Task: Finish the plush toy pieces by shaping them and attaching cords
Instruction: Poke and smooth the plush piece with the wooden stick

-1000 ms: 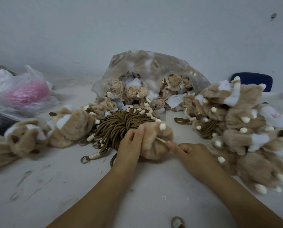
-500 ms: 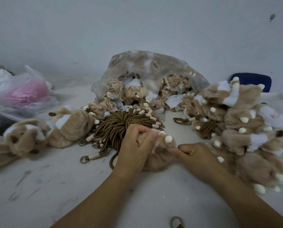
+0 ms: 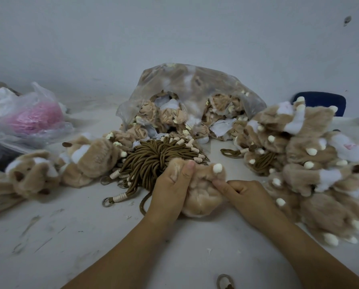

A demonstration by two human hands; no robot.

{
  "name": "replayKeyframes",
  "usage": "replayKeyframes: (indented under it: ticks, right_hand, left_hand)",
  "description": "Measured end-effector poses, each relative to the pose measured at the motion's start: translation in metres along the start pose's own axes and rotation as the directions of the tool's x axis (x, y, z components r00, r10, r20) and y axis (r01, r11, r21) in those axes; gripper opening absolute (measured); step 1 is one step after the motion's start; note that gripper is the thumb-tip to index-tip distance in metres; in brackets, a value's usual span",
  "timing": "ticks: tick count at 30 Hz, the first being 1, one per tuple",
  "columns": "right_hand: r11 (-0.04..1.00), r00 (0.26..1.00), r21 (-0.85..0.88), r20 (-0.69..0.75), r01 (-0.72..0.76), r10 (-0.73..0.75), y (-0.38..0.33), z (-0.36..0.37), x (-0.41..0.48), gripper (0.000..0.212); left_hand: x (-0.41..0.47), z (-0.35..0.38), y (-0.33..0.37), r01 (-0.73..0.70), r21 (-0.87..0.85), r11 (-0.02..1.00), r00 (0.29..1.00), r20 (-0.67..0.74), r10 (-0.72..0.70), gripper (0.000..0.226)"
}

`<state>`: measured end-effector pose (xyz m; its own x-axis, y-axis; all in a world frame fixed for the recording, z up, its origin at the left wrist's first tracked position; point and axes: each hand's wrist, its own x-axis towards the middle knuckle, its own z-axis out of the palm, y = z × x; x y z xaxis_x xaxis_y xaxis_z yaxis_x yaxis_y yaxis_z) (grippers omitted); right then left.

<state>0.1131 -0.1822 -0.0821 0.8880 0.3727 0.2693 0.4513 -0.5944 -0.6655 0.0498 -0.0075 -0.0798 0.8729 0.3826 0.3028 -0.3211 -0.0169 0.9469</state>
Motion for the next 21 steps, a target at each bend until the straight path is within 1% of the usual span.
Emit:
replayKeyframes:
  ticks: [2, 5, 8, 9, 12, 14, 17, 19, 21]
  right_hand:
    - [0.998, 0.999, -0.056, -0.005, 0.039, -0.039, 0.002, -0.006, 0.0, 0.08]
    - [0.991, 0.996, -0.098, 0.018, 0.091, -0.09, 0.0, -0.011, -0.001, 0.079]
    - [0.98, 0.99, -0.145, 0.041, 0.137, -0.132, -0.004, -0.013, -0.003, 0.072]
    - [0.98, 0.989, -0.14, 0.047, 0.142, -0.137, -0.005, -0.012, -0.004, 0.07]
    - [0.995, 0.994, 0.024, 0.039, 0.1, -0.101, -0.013, 0.002, -0.006, 0.064]
    - [0.994, 0.997, 0.092, 0.022, 0.067, -0.069, -0.017, 0.012, -0.008, 0.062]
    - [0.993, 1.0, 0.115, -0.01, 0.025, -0.024, -0.018, 0.016, -0.007, 0.063]
    - [0.994, 1.0, 0.108, -0.023, 0.01, -0.008, -0.015, 0.014, -0.005, 0.064]
    - [0.995, 0.999, 0.093, -0.041, 0.018, -0.014, -0.012, 0.012, -0.003, 0.068]
  left_hand:
    - [0.001, -0.002, 0.002, -0.02, 0.003, 1.0, 0.999, -0.038, 0.02, 0.037]
    - [0.0, -0.004, 0.004, -0.023, 0.067, 0.997, 0.999, -0.022, 0.024, 0.03]
    - [0.0, -0.004, -0.003, -0.011, 0.148, 0.989, 0.999, -0.037, 0.017, 0.043]
    - [0.0, -0.004, -0.005, -0.003, 0.152, 0.988, 0.999, -0.043, 0.01, 0.044]
    - [-0.002, 0.004, -0.003, -0.015, 0.101, 0.995, 1.0, 0.01, 0.014, 0.044]
    - [-0.002, 0.011, -0.002, -0.028, 0.116, 0.993, 0.999, 0.036, 0.024, 0.043]
    - [-0.002, 0.012, -0.004, -0.029, 0.137, 0.99, 0.999, 0.034, 0.025, 0.036]
    - [-0.002, 0.009, -0.008, -0.034, 0.132, 0.991, 0.999, 0.029, 0.03, 0.037]
    - [-0.003, 0.006, -0.01, -0.057, 0.11, 0.992, 0.998, 0.007, 0.057, 0.046]
